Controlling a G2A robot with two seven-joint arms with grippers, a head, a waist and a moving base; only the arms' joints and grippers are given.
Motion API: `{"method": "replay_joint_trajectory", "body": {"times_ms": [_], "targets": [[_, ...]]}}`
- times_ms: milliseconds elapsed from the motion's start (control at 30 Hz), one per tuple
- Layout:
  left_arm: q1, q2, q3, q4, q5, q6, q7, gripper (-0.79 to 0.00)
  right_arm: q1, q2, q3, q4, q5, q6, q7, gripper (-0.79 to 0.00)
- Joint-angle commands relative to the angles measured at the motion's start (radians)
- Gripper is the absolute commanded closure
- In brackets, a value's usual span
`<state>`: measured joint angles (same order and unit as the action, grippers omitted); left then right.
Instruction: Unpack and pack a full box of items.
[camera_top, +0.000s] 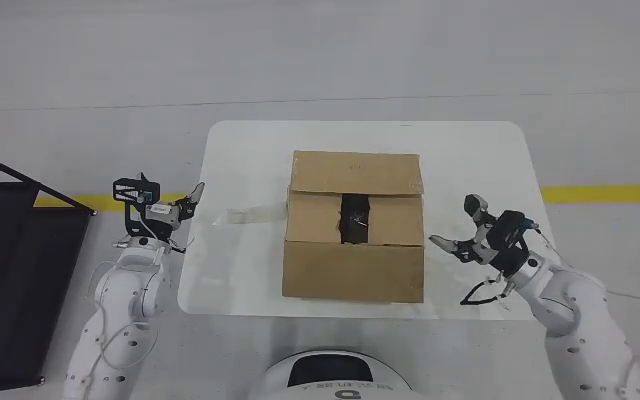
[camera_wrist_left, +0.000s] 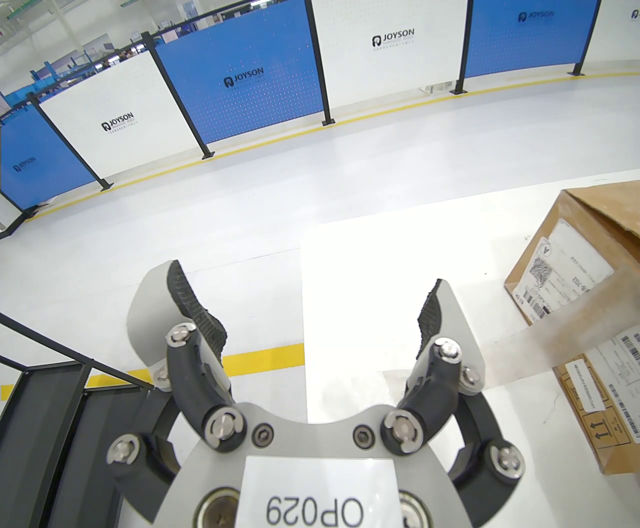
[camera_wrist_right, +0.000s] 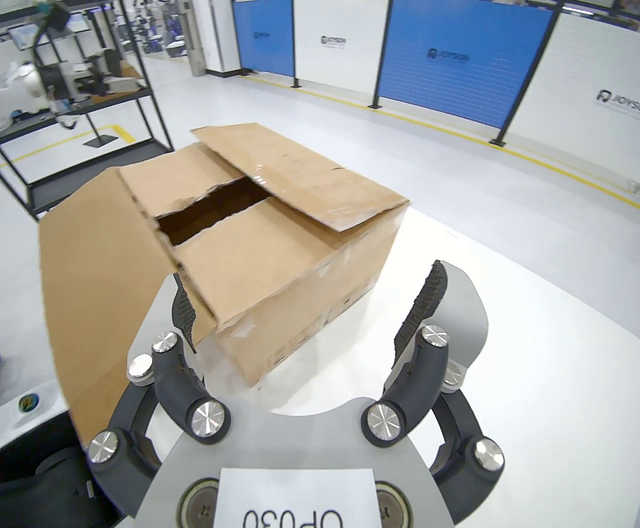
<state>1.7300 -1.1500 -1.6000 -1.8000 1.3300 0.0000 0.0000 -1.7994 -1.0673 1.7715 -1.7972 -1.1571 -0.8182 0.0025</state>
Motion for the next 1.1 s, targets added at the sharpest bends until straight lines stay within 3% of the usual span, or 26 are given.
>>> {"method": "replay_joint_trajectory", "body": {"times_ms": [0,300,733,900,1067], "targets": [[0.0,0.0,0.0,0.0,0.0,0.0,0.0,-0.785,0.058,-0.001,-0.036,0.014,0.034,0.049,0.102,-0.785],[0.0,0.0,0.0,0.0,0.0,0.0,0.0,-0.785,0.235,-0.008,-0.185,0.08,0.002,0.233,0.363,-0.785],[0.0,0.0,0.0,0.0,0.0,0.0,0.0,-0.785,0.382,-0.022,-0.227,0.115,0.193,0.396,0.455,-0.785],[0.0,0.0,0.0,0.0,0.0,0.0,0.0,-0.785,0.51,-0.029,-0.256,0.175,0.314,0.456,0.526,-0.785],[0.0,0.0,0.0,0.0,0.0,0.0,0.0,-0.785,0.704,-0.043,-0.333,0.328,0.367,0.544,0.623,-0.785]]}}
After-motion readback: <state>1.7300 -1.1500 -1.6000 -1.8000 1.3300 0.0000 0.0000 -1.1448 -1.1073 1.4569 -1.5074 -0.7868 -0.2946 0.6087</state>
